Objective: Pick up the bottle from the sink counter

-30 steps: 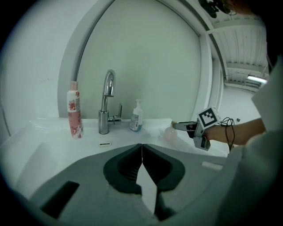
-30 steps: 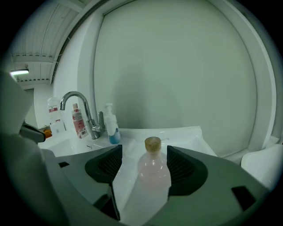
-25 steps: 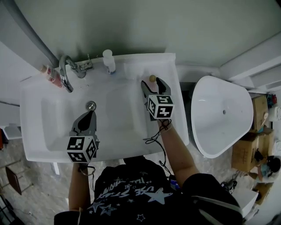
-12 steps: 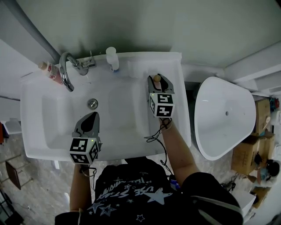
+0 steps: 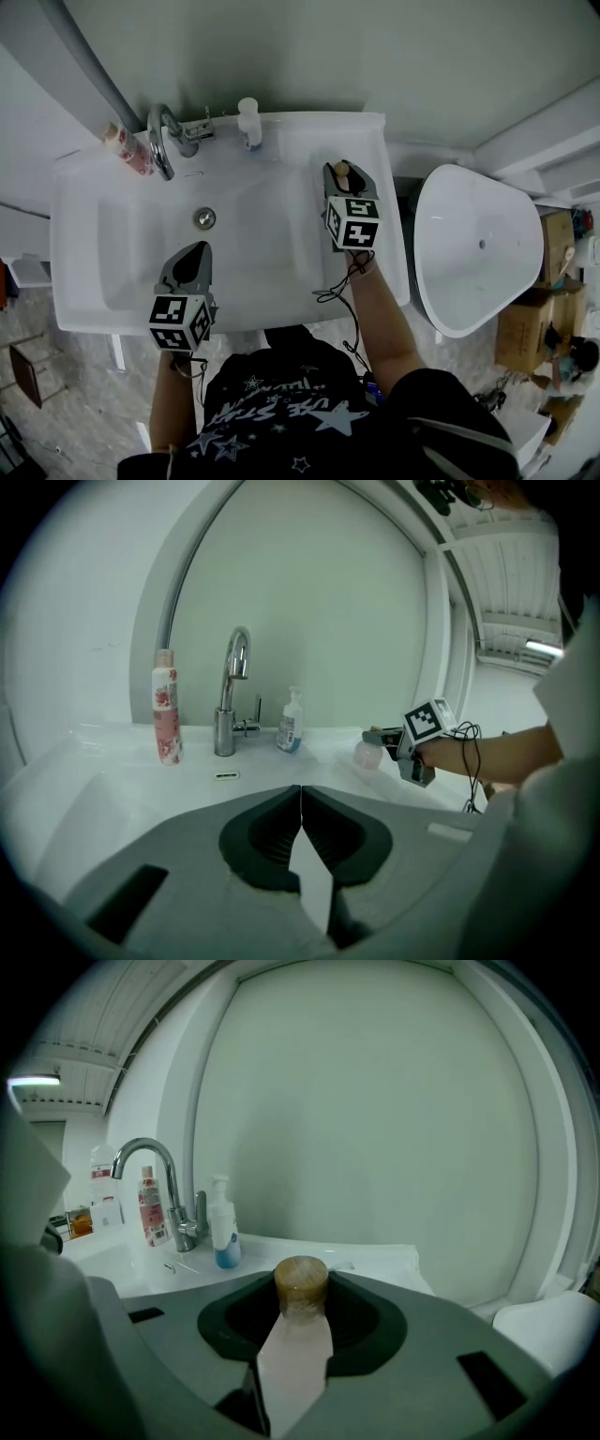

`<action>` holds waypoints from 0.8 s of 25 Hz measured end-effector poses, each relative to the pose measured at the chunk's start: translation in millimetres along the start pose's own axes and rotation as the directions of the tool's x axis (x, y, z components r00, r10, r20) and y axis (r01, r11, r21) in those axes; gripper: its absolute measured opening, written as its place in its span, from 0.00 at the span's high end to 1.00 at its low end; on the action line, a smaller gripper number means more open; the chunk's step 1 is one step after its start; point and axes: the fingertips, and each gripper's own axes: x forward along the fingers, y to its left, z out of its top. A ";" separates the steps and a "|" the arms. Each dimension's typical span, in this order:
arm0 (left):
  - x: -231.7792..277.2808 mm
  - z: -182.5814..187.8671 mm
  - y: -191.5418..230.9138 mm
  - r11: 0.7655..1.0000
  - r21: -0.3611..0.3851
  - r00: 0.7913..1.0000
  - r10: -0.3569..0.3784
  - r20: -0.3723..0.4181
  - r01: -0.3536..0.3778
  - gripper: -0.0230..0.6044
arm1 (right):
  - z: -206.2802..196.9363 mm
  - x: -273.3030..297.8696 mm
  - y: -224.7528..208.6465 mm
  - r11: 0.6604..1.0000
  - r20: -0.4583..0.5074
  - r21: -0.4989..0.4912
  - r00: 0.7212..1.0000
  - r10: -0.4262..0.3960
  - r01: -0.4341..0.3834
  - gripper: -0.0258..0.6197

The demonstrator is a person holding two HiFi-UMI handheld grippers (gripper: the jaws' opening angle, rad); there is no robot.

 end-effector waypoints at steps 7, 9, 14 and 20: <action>-39.0 0.6 -1.0 1.000 0.013 0.999 -0.012 0.041 0.011 0.93 | 23.3 -48.7 23.9 1.000 0.053 0.011 0.998 0.016 -0.016 0.74; -51.1 0.3 -1.8 1.000 0.021 0.999 -0.015 0.052 0.014 0.93 | 29.7 -63.8 29.6 1.000 0.066 0.015 0.998 0.016 -0.017 0.74; -85.6 -3.7 -6.7 0.999 0.040 0.996 -0.018 0.086 0.014 0.93 | 42.5 -109.2 45.5 1.000 0.113 0.006 0.993 0.011 -0.012 0.74; -133.0 -21.2 -10.9 0.999 0.039 0.993 -0.025 0.112 0.021 0.93 | 46.9 -170.8 72.4 1.000 0.164 -0.007 0.986 0.000 0.001 0.74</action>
